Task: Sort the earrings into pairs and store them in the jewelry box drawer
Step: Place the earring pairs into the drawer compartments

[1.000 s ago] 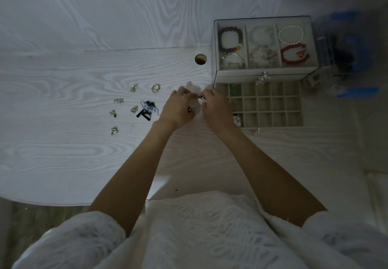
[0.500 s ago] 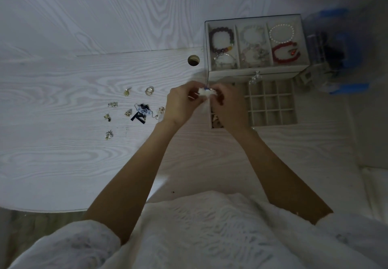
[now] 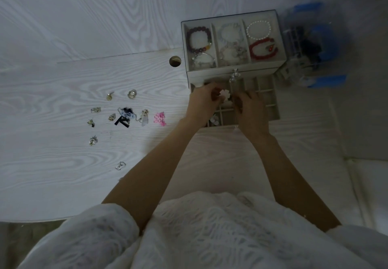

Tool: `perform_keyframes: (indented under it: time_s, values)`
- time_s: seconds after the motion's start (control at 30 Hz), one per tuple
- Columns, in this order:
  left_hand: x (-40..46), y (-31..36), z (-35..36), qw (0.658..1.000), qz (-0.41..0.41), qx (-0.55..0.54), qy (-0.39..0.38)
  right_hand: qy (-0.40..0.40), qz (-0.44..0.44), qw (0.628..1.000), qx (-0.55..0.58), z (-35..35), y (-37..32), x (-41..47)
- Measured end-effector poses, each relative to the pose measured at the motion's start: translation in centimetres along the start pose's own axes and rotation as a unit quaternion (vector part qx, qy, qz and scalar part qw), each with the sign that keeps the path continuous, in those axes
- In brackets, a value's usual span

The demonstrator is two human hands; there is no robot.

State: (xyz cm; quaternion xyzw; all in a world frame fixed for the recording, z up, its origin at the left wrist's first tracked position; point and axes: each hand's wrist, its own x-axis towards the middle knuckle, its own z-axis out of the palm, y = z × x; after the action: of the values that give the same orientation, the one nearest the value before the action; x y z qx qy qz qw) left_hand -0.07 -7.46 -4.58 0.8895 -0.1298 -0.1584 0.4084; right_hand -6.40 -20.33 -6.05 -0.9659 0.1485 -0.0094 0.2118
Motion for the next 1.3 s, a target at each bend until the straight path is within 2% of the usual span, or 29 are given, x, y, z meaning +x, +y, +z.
perform_keyframes:
  time_s: [0.3, 0.5, 0.63, 0.73, 1.03, 1.2, 1.3]
  values:
    - [-0.1, 0.0, 1.1, 0.996, 0.048, 0.069, -0.013, 0.008, -0.030, 0.999, 0.040, 0.0, 0.5, -0.6]
    - [0.1, -0.3, 1.7, 0.993, 0.066, 0.099, 0.019, 0.001, -0.046, 0.998, -0.031, 0.4, 0.7, -0.9]
    - [0.0, 0.1, 1.3, 0.995, 0.059, 0.080, 0.027, 0.035, -0.021, 0.999, 0.032, -0.1, 0.5, -0.6]
    - [0.0, 0.2, 1.2, 0.993, 0.052, 0.106, -0.021, 0.037, -0.019, 0.998, 0.056, -0.3, 0.5, -0.4]
    - [1.1, 0.4, 1.1, 0.982, 0.080, 0.169, -0.002, 0.007, -0.049, 0.999, -0.016, 0.0, 0.3, 0.5]
    - [0.0, -0.5, 0.5, 0.974, 0.126, 0.188, -0.003, -0.002, -0.057, 0.997, -0.051, 0.2, 0.5, 0.9]
    - [-1.0, -1.4, 0.3, 0.965, 0.160, 0.208, -0.013, 0.010, -0.057, 0.998, -0.030, 0.3, 0.4, 0.7]
